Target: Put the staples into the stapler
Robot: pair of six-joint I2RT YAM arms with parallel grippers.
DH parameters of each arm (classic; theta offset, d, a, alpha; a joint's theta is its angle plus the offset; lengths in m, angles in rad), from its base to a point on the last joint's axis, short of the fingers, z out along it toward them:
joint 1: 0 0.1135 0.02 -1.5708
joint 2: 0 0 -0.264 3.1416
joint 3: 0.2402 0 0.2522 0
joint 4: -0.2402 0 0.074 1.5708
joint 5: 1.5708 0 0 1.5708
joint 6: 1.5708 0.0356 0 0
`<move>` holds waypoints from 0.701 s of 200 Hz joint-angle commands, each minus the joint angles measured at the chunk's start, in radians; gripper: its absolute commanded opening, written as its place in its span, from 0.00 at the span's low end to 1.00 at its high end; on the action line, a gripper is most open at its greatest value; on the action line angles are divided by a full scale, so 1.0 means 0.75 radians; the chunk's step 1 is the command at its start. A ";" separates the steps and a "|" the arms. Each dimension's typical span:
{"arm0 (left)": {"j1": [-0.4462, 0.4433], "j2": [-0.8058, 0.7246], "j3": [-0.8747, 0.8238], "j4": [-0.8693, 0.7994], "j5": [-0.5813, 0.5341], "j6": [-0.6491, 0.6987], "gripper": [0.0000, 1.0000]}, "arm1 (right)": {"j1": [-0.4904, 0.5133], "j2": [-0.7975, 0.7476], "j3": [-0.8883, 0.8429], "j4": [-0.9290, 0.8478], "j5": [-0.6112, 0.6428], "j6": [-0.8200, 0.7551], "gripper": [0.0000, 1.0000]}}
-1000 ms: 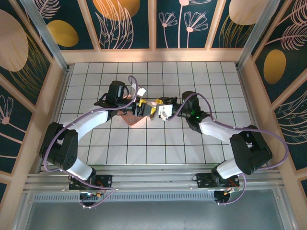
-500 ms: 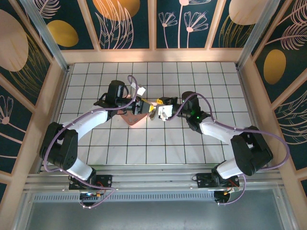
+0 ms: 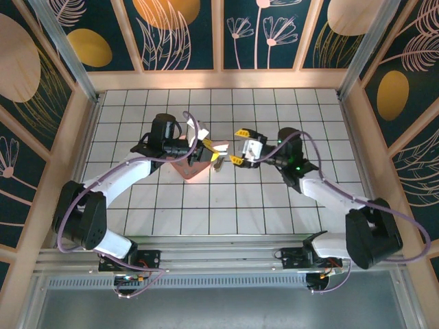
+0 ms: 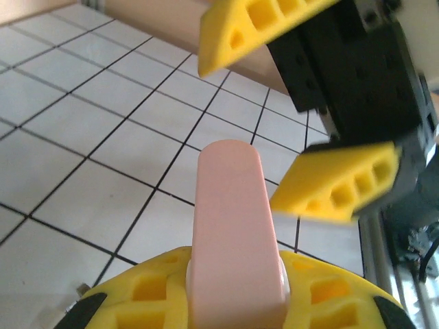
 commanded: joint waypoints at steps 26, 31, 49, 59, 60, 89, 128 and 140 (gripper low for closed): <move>-0.006 -0.015 0.023 0.015 0.180 0.302 0.00 | -0.114 -0.121 -0.083 -0.032 -0.352 0.451 0.73; -0.007 -0.017 0.026 0.011 0.187 0.327 0.00 | -0.116 -0.124 -0.085 -0.027 -0.371 0.477 0.73; -0.007 -0.023 0.035 -0.005 0.214 0.403 0.00 | -0.120 -0.125 -0.099 0.007 -0.435 0.567 0.71; -0.007 -0.027 0.033 -0.009 0.238 0.444 0.00 | -0.121 -0.123 -0.115 0.051 -0.465 0.628 0.70; -0.006 -0.027 0.033 -0.009 0.240 0.448 0.00 | -0.121 -0.124 -0.117 0.058 -0.469 0.634 0.70; -0.006 -0.036 0.029 -0.035 0.285 0.556 0.00 | -0.123 -0.124 -0.179 0.251 -0.501 0.811 0.69; -0.007 -0.052 0.005 -0.070 0.302 0.704 0.00 | -0.123 -0.097 -0.222 0.322 -0.534 0.858 0.68; -0.006 -0.061 0.003 -0.083 0.319 0.738 0.00 | -0.123 -0.087 -0.226 0.361 -0.558 0.904 0.67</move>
